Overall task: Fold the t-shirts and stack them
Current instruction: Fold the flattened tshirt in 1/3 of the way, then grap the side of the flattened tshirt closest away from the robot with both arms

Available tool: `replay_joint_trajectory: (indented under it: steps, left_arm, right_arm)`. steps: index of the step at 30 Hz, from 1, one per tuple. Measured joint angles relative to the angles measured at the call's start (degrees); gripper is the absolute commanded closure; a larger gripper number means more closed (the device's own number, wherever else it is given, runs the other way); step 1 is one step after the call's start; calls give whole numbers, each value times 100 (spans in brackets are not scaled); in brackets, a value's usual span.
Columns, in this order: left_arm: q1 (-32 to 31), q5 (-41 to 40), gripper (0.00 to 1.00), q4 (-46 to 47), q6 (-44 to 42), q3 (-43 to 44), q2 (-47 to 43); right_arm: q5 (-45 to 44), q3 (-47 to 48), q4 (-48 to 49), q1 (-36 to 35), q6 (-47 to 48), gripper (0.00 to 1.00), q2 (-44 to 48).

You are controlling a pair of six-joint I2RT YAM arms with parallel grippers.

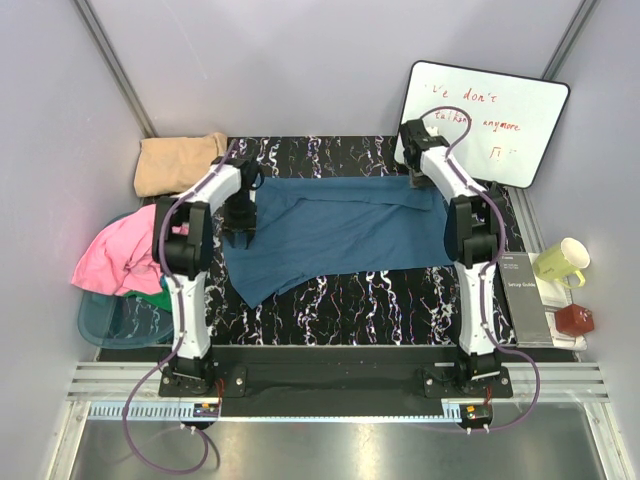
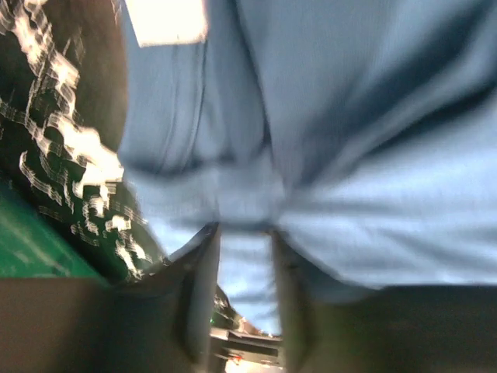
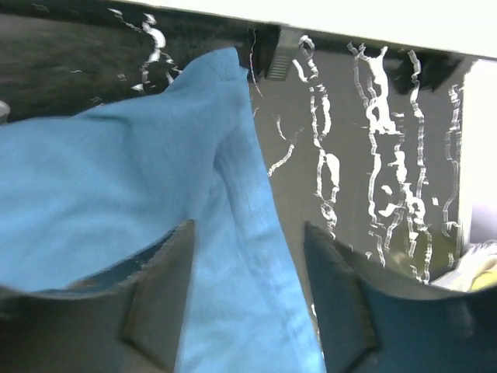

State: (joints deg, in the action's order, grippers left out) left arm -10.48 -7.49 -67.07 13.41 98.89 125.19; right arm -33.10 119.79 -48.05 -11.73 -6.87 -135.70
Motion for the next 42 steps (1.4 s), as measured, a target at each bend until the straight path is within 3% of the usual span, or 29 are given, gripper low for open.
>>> replay_joint_trajectory:
  steps: [4, 5, 12, 16, 18, 20, 26, 27, 30, 32, 35, 39, 42]
  left_arm:
    - [-70, 258, 2, 190, 2, -442, -1001]
    - [-118, 306, 1, 240, -26, -529, -1248]
    - [-1261, 457, 1, 595, -120, -1036, -2787]
    - [-2225, 299, 1, 730, -144, -1541, -2940]
    - [-2645, 120, 1, 772, -94, -1934, -2940]
    - [-2955, -66, 1, 767, 31, -2345, -2938]
    - [-3274, -431, 4, 778, 614, -3222, -2944]
    - [-3287, -474, 10, 822, 678, -3344, -2944]
    - [-3353, -525, 16, 940, 852, -3652, -2955]
    - [-3434, -503, 28, 1032, 935, -3779, -2992]
    - [-3606, -479, 33, 1165, 1071, -3797, -3051]
    - [-3960, -479, 32, 1266, 1200, -3718, -3014]
    - [-4218, -483, 24, 1322, 1316, -3541, -2828]
  right_arm:
    - [339, -190, -59, 0, 22, 12, 719]
    - [448, -361, -48, 0, 22, 11, 1029]
    - [706, -1759, -22, 0, 13, 10, 3145]
    - [715, -2505, -33, 0, -118, 8, 3606]
    - [737, -2820, -66, 0, -214, 0, 3657]
    - [785, -3071, -116, 0, -315, 0, 3694]
    - [1058, -3615, -173, 0, -603, 0, 4225]
    - [1082, -3659, -173, 0, -636, 0, 4347]
    - [1180, -3829, -157, 0, -730, 0, 4824]
    - [1222, -3936, -153, 0, -763, 0, 5086]
    - [1285, -4105, -149, 0, -793, 0, 5357]
    - [1311, -4352, -155, 0, -793, 0, 5554]
    - [1320, -4483, -155, 0, -793, 0, 5617]
